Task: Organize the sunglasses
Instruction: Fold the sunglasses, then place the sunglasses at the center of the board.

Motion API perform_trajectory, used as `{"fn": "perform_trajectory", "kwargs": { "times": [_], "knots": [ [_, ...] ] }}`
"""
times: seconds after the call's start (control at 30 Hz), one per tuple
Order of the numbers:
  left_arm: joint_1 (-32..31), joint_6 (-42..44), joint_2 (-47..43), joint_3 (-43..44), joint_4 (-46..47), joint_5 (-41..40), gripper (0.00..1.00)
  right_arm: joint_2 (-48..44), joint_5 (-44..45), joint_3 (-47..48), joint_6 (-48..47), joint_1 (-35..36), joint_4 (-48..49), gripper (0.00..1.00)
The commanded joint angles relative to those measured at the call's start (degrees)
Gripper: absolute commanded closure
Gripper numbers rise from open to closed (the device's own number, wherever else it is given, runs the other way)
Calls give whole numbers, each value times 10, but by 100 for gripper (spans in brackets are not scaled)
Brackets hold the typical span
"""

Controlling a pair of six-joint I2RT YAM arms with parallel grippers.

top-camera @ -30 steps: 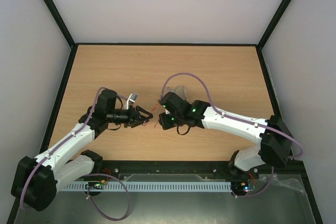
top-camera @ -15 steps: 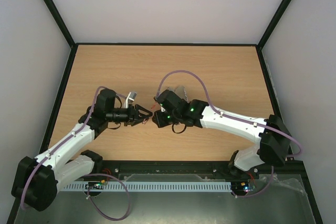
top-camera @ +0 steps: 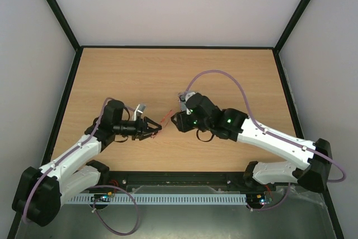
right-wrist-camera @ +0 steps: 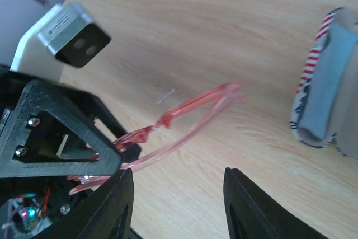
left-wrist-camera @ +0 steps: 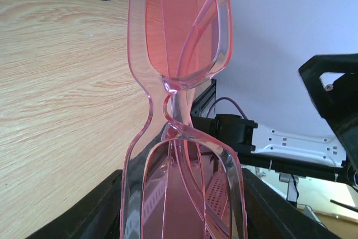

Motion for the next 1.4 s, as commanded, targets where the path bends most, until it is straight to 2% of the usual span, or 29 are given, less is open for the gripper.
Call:
{"fn": "perform_trajectory", "kwargs": {
  "times": [0.0, 0.13, 0.27, 0.37, 0.5, 0.63, 0.93, 1.2, 1.37],
  "knots": [
    [13, -22, -17, -29, 30, -3, 63, -20, 36, -32, -8, -21, -23, 54],
    [15, -101, -11, -80, 139, 2, 63, -19, 38, -49, -6, -26, -12, 52],
    [19, -133, -17, -100, 159, 1, 63, -18, 59, -52, -12, -28, -20, 51],
    [33, -191, -33, -125, 205, 1, 63, -18, 52, -57, -15, -31, -13, 51],
    [43, -289, -43, -176, 331, -22, 63, -10, 44, -63, -17, -32, -4, 51],
    [46, -331, -21, -204, 429, -51, 63, -4, 39, -70, -21, -35, 4, 51],
    [46, -430, 154, -216, 706, -102, 63, 0, 32, -82, -26, -48, 12, 51],
    [26, -573, 398, -232, 1071, -131, 67, 9, 28, -84, -33, -66, 12, 51],
    [6, -551, 455, -214, 1079, -146, 67, 23, 23, -85, -37, -69, 15, 51]
  ]
}}
